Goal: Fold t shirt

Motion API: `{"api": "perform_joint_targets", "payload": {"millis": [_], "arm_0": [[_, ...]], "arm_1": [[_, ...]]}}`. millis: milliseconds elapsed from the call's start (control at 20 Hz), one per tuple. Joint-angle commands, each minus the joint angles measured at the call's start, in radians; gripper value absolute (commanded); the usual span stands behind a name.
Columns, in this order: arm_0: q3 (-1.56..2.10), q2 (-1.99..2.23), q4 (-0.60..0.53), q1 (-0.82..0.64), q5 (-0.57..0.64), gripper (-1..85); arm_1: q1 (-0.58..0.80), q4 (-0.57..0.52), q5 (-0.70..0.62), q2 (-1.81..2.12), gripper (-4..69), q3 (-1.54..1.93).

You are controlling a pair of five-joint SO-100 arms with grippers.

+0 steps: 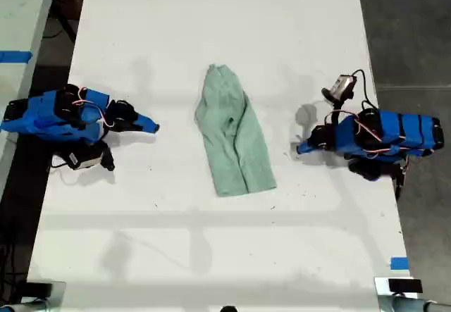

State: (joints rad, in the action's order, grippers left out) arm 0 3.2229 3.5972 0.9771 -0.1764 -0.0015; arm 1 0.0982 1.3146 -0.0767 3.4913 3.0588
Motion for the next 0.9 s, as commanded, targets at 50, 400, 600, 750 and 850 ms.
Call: {"api": "perform_joint_targets", "payload": {"millis": [50,400,600,750,850], "arm_0": [[-0.023,0.008,0.009,0.061,0.058,0.0],[-0.031,0.008,-0.006,0.086,0.083,0.0],[-0.149,-0.095,-0.072,0.087,-0.005,0.0],[-0.442,-0.764,-0.383,0.207,-0.046,13.6],[-0.726,-1.209,-0.466,0.273,-0.046,20.3]], "arm_1": [[-0.023,0.008,0.009,0.015,-2.1,0.049],[-0.017,-0.026,-0.009,0.015,-2.2,0.054],[-0.048,-0.080,0.017,-0.091,16.8,-0.092],[-0.149,-0.207,0.143,-0.793,24.4,-0.449],[-0.196,-0.230,0.170,-1.213,21.0,-0.707]]}}
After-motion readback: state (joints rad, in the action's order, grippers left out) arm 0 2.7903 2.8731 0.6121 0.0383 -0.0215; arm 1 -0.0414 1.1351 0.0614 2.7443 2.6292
